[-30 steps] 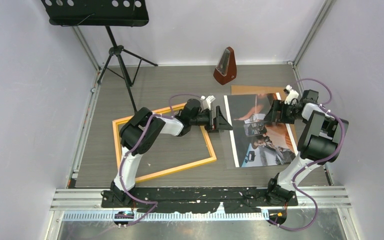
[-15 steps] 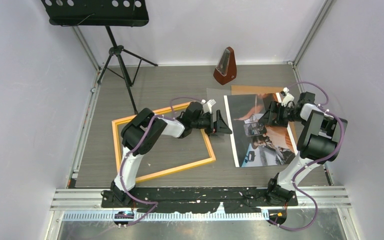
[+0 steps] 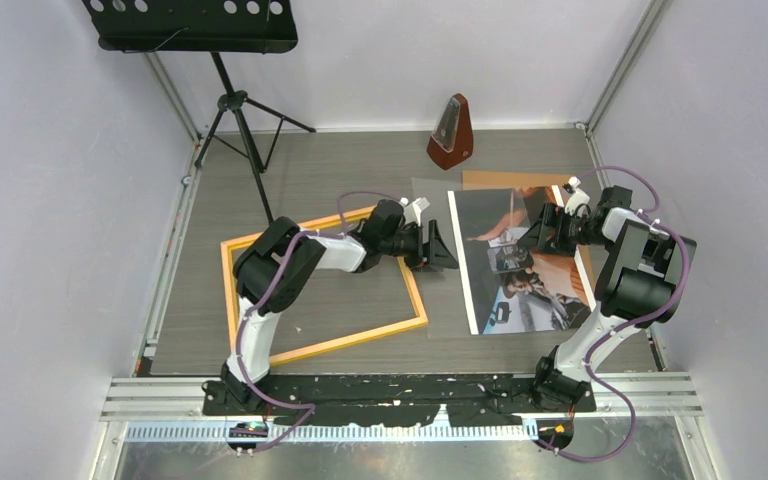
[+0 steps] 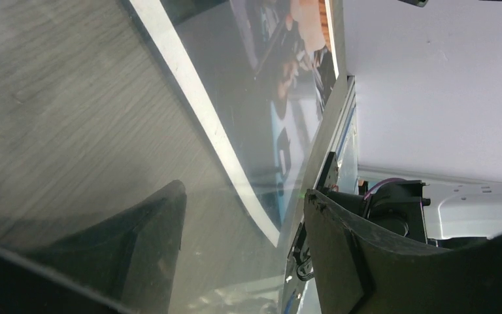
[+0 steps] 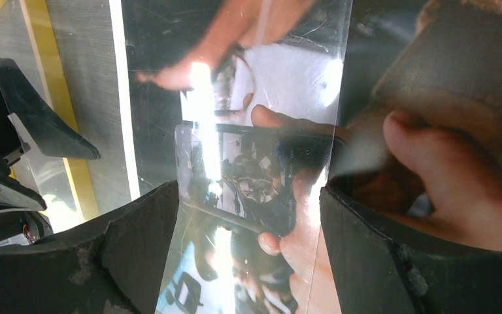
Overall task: Put the photo into the frame
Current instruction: Pick up the photo frame item at the center of the board.
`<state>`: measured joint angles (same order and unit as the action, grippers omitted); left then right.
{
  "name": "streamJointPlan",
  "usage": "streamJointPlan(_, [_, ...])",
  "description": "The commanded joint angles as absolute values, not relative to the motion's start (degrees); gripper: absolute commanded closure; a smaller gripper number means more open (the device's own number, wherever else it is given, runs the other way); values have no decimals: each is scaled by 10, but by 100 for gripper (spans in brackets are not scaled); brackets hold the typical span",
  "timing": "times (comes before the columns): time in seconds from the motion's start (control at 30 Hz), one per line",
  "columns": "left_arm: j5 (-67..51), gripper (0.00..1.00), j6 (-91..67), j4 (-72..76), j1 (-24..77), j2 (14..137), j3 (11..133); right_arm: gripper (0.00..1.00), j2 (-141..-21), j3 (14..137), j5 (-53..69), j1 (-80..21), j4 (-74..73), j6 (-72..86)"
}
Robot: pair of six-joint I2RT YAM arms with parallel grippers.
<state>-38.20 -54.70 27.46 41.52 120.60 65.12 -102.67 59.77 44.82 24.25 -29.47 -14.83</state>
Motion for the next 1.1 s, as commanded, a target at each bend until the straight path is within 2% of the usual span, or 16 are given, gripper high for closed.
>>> streamJointPlan(0.0, [-378,34,-515,253,399,1156,668,15,-1033,583,420,245,-326,-150])
streamJointPlan(0.13, [-378,41,-513,251,397,1155,668,15,-1033,583,420,245,-327,-151])
streamJointPlan(0.3, [-384,60,-519,248,398,1168,680,15,-1030,582,420,245,-326,-151])
streamJointPlan(0.4, [-390,68,-525,243,399,1180,696,15,-1028,582,421,246,-326,-150])
streamJointPlan(0.5, [-396,83,-528,240,399,1190,706,15,-1026,582,422,245,-327,-149])
streamJointPlan(0.57, [-399,99,-528,237,398,1191,707,15,-1021,582,423,246,-329,-150])
streamJointPlan(0.77, [-419,100,-530,229,388,1159,707,11,-960,584,430,246,-328,-153])
streamJointPlan(0.93, [-442,100,-496,189,371,1093,715,1,-885,577,419,246,-324,-161])
streamJointPlan(1.07, [-467,100,-486,171,344,1026,703,1,-809,561,401,245,-319,-173])
